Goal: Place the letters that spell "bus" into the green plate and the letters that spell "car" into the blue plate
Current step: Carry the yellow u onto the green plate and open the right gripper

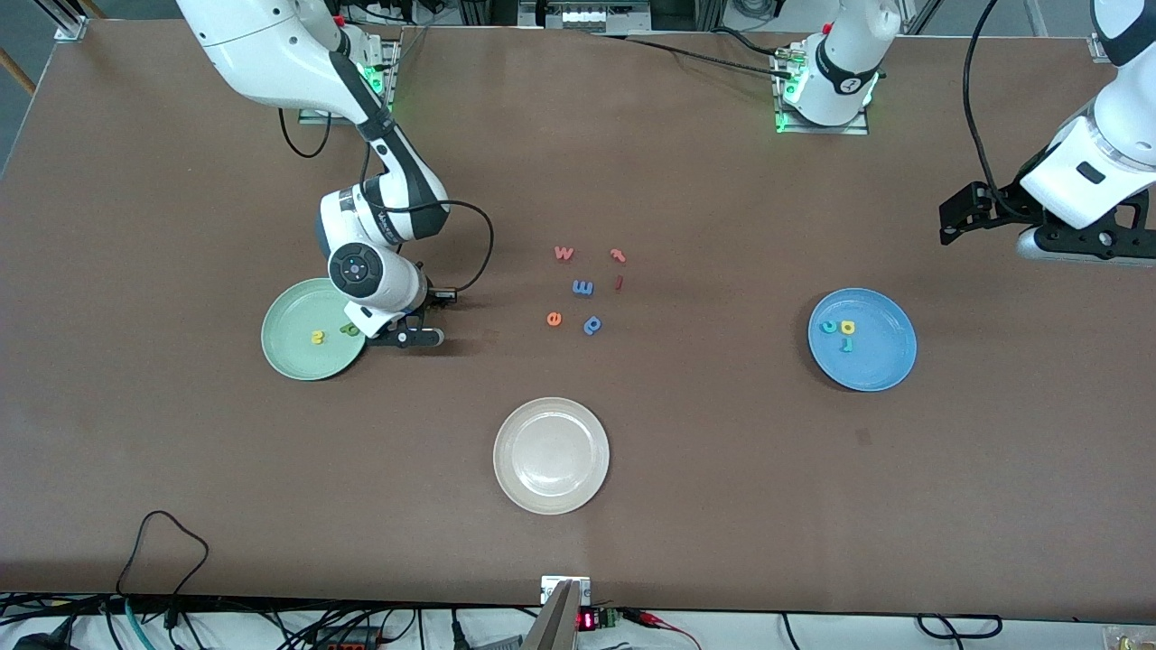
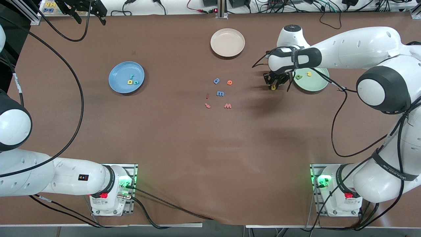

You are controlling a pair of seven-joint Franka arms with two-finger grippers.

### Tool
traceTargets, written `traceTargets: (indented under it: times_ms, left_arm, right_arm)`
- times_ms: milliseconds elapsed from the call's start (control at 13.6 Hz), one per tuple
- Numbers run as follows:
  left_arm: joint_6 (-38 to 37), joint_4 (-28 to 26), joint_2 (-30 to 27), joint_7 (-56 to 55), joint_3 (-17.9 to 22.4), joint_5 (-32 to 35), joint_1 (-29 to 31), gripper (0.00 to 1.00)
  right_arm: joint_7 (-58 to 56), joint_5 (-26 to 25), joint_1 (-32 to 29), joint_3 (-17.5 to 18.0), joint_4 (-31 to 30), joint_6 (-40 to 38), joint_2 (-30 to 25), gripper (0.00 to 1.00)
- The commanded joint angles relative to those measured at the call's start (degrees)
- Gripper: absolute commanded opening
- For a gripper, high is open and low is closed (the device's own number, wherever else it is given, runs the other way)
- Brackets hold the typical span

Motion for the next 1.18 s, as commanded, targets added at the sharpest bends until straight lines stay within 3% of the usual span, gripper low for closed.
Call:
traceTargets:
  times_ms: [0, 147, 367, 514, 735, 1102]
  left_arm:
    - [-1.32, 0.07, -0.61, -0.55, 0.48, 1.35, -0.46, 1.00]
    - [-1.94, 0.25, -0.52, -0.72, 0.48, 1.35, -0.37, 1.00]
    - [-1.94, 0.33, -0.35, -0.72, 0.57, 0.74, -0.28, 1.00]
    - [-1.68, 0.68, -0.09, -1.25, 0.48, 0.74, -0.55, 1.00]
    - [-2.73, 1.56, 0.09, -0.64, 0.57, 0.65, -0.29, 1.00]
    - [-3.70, 2.44, 0.70, -0.90, 0.48, 0.65, -0.55, 1.00]
  right_arm:
    - [0.36, 0.58, 0.37, -0.16, -0.72, 1.07, 0.04, 0.13]
    - [0.27, 0.58, 0.37, -0.16, -0.72, 0.64, -0.57, 0.10]
    - [-0.69, -0.03, -1.73, -0.77, -0.02, -5.23, -6.36, 0.09]
    - [-6.37, -0.39, -4.79, -3.22, 0.16, -7.09, -8.48, 0.09]
    - [-17.71, -0.39, -13.40, -4.29, 0.16, -6.57, -7.52, 0.09]
    - [-19.16, -1.71, -16.94, -4.47, 0.16, -3.86, -4.80, 0.13]
